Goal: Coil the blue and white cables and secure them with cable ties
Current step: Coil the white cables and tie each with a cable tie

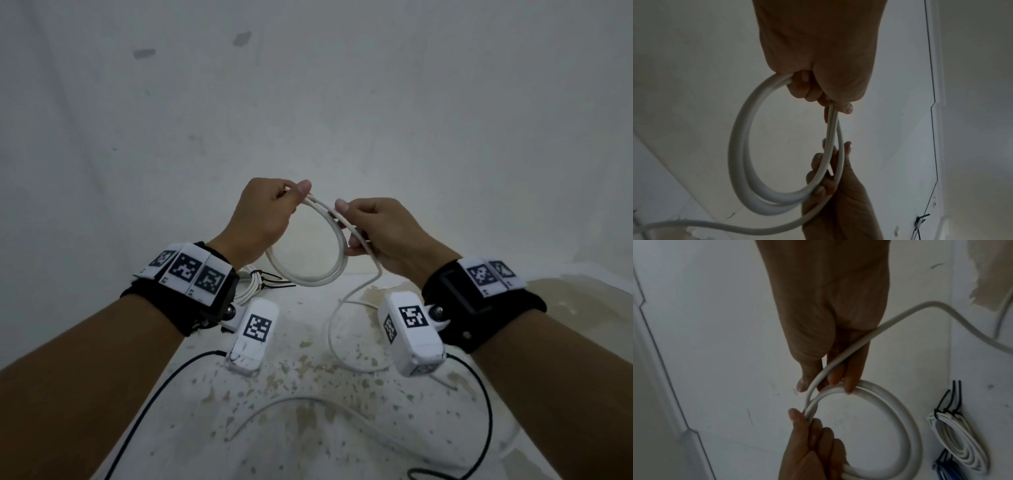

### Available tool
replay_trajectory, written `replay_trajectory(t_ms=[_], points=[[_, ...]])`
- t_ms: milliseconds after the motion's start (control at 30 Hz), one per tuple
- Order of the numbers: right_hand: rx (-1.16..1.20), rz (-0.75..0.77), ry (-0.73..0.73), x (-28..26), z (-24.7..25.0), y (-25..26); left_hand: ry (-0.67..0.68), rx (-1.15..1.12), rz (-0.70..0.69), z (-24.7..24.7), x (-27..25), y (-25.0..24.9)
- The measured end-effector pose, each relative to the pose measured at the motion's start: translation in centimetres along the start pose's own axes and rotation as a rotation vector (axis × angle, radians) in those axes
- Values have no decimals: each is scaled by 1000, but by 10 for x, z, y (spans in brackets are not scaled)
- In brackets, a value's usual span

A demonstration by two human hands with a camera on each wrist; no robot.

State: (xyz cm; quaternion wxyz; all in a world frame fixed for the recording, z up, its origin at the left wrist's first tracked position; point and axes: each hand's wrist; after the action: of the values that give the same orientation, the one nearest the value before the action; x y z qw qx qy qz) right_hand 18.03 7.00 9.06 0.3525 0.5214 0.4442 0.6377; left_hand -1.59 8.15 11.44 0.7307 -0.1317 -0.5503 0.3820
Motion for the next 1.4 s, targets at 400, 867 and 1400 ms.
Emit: replay_trajectory(t_ms=[400, 867, 1400], points=[[358, -161, 331, -9, -22, -5, -30, -82, 25, -3, -6, 2], [796, -42, -394, 20, -24, 4, 388, -1, 790, -45, -53, -29], [684, -151, -303, -1, 20, -22, -146, -362, 678, -57, -28, 0]])
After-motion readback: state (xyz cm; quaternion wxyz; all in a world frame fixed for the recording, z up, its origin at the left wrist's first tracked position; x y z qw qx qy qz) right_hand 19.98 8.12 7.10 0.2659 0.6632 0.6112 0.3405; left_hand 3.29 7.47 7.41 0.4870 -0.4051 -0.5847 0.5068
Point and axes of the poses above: each hand's wrist, its own x-axis towards the middle knuckle, its own z-axis out of the back of the hand, y = z × x, and after that the axes turned 2 degrees about -z, right-handed
